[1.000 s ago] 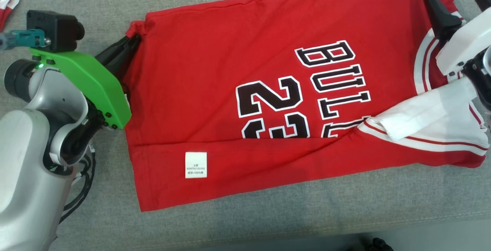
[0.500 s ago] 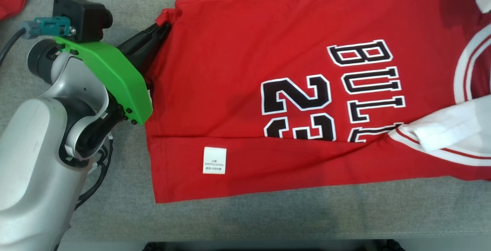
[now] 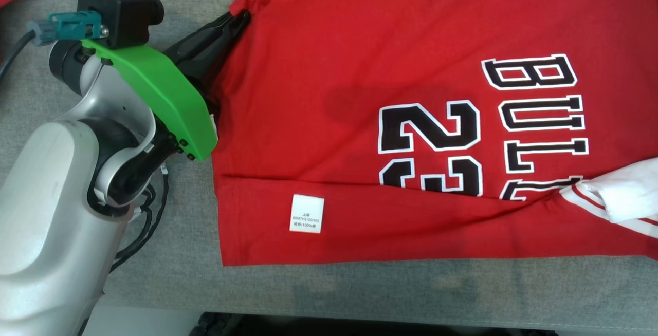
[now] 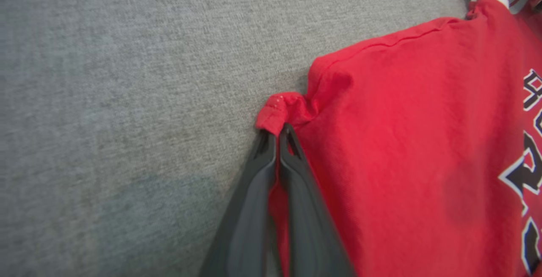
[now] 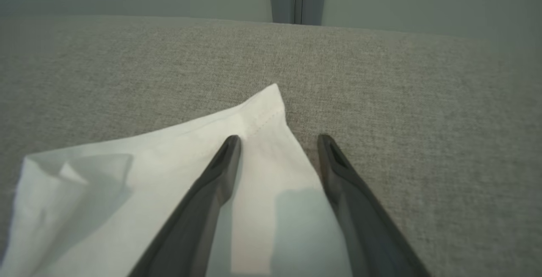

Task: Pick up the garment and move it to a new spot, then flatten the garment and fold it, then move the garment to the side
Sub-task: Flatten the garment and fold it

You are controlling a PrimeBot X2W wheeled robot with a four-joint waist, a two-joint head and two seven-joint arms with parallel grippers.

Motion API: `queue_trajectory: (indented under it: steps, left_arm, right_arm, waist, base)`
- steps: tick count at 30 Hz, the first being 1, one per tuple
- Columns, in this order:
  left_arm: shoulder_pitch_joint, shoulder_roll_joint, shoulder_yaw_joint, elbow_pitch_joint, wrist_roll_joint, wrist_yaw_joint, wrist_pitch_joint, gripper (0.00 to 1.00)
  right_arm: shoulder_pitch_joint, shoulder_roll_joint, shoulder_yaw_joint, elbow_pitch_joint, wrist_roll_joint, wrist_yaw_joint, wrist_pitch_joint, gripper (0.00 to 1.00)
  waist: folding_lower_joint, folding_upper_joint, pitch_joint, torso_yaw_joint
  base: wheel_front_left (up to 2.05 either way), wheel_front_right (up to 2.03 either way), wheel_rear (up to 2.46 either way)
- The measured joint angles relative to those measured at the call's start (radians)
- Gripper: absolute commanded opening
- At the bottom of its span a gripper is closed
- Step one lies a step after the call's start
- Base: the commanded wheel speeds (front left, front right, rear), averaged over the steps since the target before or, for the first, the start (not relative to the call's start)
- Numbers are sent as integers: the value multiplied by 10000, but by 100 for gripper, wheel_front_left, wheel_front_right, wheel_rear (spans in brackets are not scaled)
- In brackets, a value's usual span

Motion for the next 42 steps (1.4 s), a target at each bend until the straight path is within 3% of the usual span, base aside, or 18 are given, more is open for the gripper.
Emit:
queue_trajectory:
  steps: [8, 13, 16, 18, 24, 31, 37, 39, 40, 42]
  left_arm:
    - [-37, -2, 19, 257, 0, -81, -153, 0]
    - [-37, -2, 17, 355, 0, -86, -219, 0]
    - [-39, -13, 13, 412, 0, -88, -244, 0]
    - [-47, -25, 13, 462, 0, -125, -257, 0]
    - [-92, -54, -17, 537, 0, -163, -309, 0]
    - [-146, -88, -54, 570, 0, -173, -341, 0]
    - [-175, -123, -77, 616, 0, -217, -389, 0]
    - [-177, -142, -79, 639, 0, -219, -428, 0]
    - [-178, -146, -81, 650, 0, -219, -441, 0]
    - [-180, -153, -81, 683, 0, -221, -466, 0]
  right_arm:
    - [-176, 90, 75, 303, 38, 23, -19, 99]
    - [-346, 98, 105, 487, -31, 86, -113, 74]
    - [-365, 96, 190, 587, -50, 100, -117, 77]
    - [-378, 100, 236, 639, -88, 102, -163, 71]
    - [-593, 119, 343, 790, -203, 184, -249, 78]
    - [-817, 165, 435, 970, -226, 207, -345, 56]
    - [-953, 198, 510, 1127, -251, 217, -458, 44]
    - [-971, 198, 523, 1181, -305, 219, -481, 27]
    - [-971, 203, 523, 1208, -307, 219, -566, 0]
    - [-973, 232, 516, 1246, -303, 236, -662, 0]
  waist:
    - [0, 0, -44, -16]
    - [0, 0, -88, -52]
    - [0, 0, -107, -64]
    - [0, 0, -116, -66]
    - [0, 0, -109, -38]
    - [0, 0, -74, 16]
    - [0, 0, -53, 50]
    - [0, 0, -53, 59]
    - [0, 0, -54, 61]
    - [0, 0, -60, 59]
  base:
    - [0, 0, 0]
    - [0, 0, 0]
    - [0, 0, 0]
    - [0, 0, 0]
    - [0, 0, 0]
    - [0, 0, 0]
    - [0, 0, 0]
    - [0, 0, 0]
    - [0, 0, 0]
    - [0, 0, 0]
